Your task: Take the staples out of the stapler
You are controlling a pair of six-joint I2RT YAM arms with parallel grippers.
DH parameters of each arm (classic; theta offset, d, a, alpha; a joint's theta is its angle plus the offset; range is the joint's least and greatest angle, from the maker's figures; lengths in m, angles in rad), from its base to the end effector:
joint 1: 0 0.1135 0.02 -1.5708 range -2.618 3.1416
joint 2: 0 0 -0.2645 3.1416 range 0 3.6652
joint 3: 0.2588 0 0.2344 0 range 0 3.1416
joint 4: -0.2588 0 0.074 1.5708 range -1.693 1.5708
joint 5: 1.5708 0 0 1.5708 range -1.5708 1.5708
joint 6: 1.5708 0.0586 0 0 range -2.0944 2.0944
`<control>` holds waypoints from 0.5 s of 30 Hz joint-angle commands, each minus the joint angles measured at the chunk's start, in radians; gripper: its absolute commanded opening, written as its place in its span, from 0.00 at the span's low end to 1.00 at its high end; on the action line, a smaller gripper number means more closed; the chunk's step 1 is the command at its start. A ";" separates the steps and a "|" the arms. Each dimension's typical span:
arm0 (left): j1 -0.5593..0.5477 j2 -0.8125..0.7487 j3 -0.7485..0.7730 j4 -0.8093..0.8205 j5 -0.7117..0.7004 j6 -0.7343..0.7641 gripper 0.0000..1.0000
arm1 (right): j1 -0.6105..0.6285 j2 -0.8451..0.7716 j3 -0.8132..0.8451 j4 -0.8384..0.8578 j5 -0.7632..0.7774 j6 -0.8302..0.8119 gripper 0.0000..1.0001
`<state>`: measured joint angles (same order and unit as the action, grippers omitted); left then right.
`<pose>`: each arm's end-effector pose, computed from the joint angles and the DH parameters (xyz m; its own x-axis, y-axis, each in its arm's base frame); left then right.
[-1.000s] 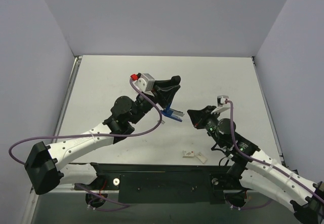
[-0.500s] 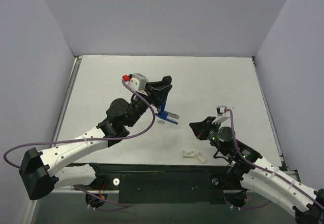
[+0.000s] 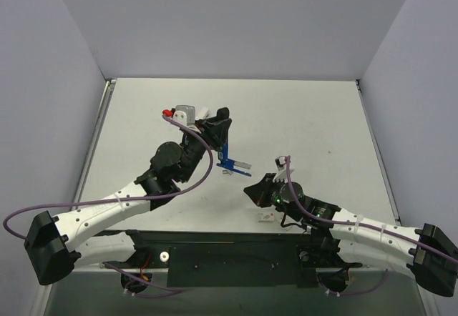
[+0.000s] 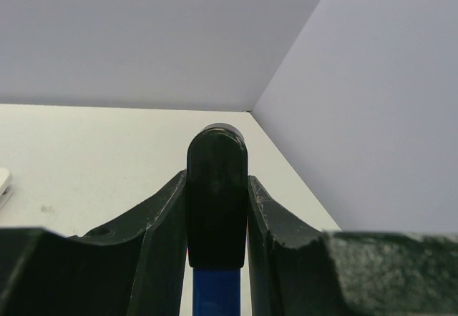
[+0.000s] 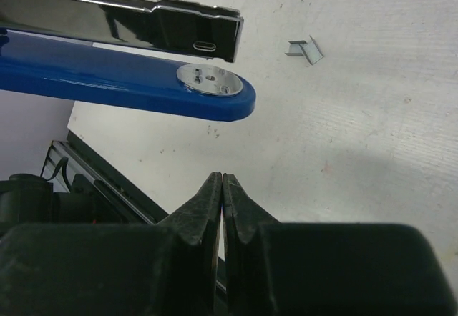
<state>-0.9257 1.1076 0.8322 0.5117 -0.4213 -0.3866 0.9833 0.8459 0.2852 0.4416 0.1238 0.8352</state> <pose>0.1756 -0.1934 0.3761 -0.0544 -0.4999 -0.8644 0.5070 0.7319 -0.4552 0.1167 0.1622 0.2261 -0.6062 0.4171 -0.6771 -0.4598 0.5109 0.7263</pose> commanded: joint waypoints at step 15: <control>0.013 -0.190 -0.125 0.021 -0.001 -0.261 0.00 | 0.018 0.071 0.104 0.082 0.125 -0.139 0.00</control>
<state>-0.9199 0.9871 0.7116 0.4683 -0.4477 -0.5529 1.0016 0.9386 0.3431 0.4973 0.1871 0.7567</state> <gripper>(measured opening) 0.412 0.001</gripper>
